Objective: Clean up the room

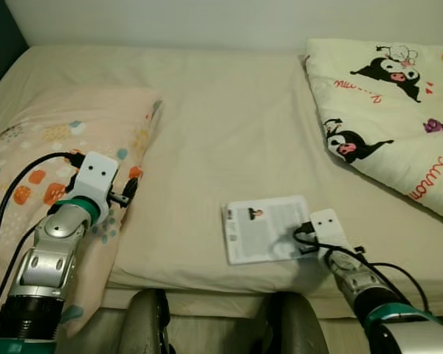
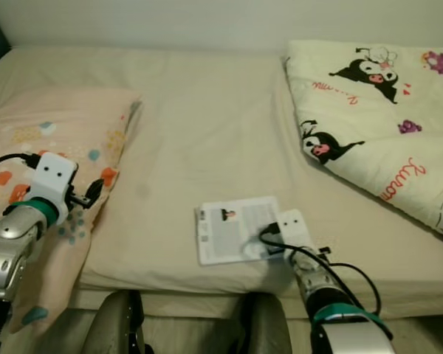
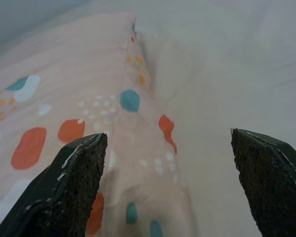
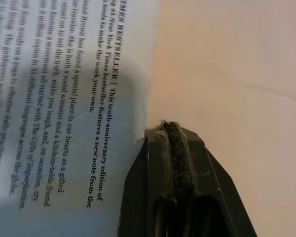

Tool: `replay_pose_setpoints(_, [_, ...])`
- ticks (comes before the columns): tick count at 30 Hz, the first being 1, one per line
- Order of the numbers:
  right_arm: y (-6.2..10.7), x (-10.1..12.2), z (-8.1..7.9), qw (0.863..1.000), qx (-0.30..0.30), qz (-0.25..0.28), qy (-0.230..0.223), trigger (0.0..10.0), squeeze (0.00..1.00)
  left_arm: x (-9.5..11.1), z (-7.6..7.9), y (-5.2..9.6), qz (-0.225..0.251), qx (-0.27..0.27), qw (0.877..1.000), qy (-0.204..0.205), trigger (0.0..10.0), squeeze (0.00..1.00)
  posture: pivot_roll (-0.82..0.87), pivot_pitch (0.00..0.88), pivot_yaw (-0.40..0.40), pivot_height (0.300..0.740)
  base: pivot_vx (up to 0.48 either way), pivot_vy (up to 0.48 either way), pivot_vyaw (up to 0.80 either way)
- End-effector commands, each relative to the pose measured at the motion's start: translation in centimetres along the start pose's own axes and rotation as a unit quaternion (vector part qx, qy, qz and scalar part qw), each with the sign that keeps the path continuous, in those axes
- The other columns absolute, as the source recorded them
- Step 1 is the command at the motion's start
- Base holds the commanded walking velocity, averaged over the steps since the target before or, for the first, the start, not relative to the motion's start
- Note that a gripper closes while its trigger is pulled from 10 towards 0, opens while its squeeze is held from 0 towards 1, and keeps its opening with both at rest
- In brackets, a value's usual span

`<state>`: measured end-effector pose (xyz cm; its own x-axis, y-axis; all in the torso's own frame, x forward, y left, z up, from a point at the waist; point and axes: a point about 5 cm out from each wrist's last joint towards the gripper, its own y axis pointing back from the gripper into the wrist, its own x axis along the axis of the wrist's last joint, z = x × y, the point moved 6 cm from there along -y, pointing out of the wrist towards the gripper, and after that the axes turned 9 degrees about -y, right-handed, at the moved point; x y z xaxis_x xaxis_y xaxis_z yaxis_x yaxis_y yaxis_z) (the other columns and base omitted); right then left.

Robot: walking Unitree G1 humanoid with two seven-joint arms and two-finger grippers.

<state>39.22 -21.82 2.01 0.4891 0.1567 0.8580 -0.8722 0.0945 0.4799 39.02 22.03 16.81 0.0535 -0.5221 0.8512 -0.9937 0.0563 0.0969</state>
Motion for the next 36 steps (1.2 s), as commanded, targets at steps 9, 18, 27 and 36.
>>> replay_pose_setpoints(9, [0.0,0.6,-3.5,0.998,0.068,0.009,-0.006,0.0,0.0,-0.8,-0.3,0.5,-0.014,-0.001,1.0,-0.005,10.0,0.0,0.26,0.156,0.038,0.566,0.0,0.0,0.0])
replay_pose_setpoints(18, [0.1,2.3,-6.4,0.993,0.116,0.034,-0.002,0.0,0.0,-0.9,0.0,0.5,-0.016,-0.003,1.0,-0.004,10.0,0.0,0.26,0.158,0.037,0.566,0.0,0.0,0.0])
replay_pose_setpoints(27, [0.6,2.9,-10.2,0.982,0.181,0.039,0.017,0.0,0.0,-0.9,0.3,0.6,-0.016,-0.005,1.0,-0.003,10.0,0.0,0.25,0.159,0.034,0.566,0.0,0.0,0.0])
replay_pose_setpoints(36, [2.0,2.9,-15.0,0.955,0.291,0.012,0.05,0.0,0.0,-1.1,0.7,0.5,-0.018,-0.009,1.0,0.0,10.0,0.0,0.24,0.155,0.031,0.566,0.0,0.0,0.0])
